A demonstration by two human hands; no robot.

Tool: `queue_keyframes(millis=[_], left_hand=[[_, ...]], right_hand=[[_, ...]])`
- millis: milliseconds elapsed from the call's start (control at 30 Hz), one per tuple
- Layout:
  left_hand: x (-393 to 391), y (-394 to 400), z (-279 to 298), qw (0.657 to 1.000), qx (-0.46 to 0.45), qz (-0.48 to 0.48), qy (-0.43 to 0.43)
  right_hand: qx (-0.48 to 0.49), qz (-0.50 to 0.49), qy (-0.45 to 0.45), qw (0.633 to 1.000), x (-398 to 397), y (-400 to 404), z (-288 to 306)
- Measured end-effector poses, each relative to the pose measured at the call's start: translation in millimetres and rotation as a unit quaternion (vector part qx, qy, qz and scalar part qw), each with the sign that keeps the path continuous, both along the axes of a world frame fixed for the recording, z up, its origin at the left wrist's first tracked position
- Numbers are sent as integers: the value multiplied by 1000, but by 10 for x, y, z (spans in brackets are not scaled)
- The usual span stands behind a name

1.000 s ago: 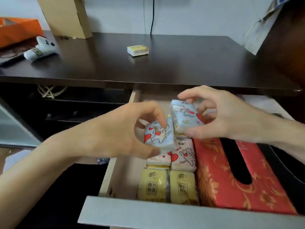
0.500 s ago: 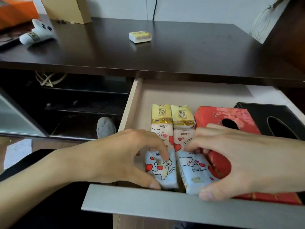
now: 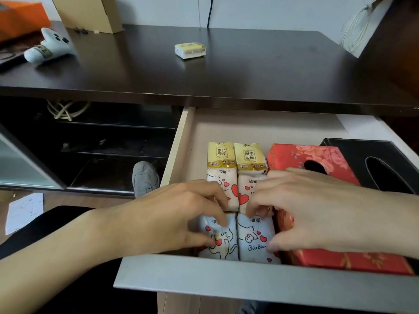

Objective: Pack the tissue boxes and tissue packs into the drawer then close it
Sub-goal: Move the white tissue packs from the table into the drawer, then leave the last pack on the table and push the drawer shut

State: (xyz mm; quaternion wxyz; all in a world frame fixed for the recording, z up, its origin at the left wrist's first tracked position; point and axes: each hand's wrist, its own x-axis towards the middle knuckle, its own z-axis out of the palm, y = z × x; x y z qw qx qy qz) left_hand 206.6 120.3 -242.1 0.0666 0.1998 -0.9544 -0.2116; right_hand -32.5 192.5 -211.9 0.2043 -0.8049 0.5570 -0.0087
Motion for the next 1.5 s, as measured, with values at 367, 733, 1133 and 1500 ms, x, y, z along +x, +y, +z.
queue_keyframes(millis=[367, 733, 1133, 1500], left_hand=[[-29, -188, 237, 992, -2, 53, 116], [-764, -2305, 698, 918, -88, 344, 180], [-923, -3113, 510, 916, -93, 376, 106], [-874, -2294, 586, 947, -8, 244, 209]], right_hand=[[-215, -12, -10, 977, -143, -315, 94], [-315, -206, -46, 925, -747, -1954, 142], [-291, -254, 25, 922, -708, -2117, -12], [-181, -148, -274, 933, -759, -2051, 128]])
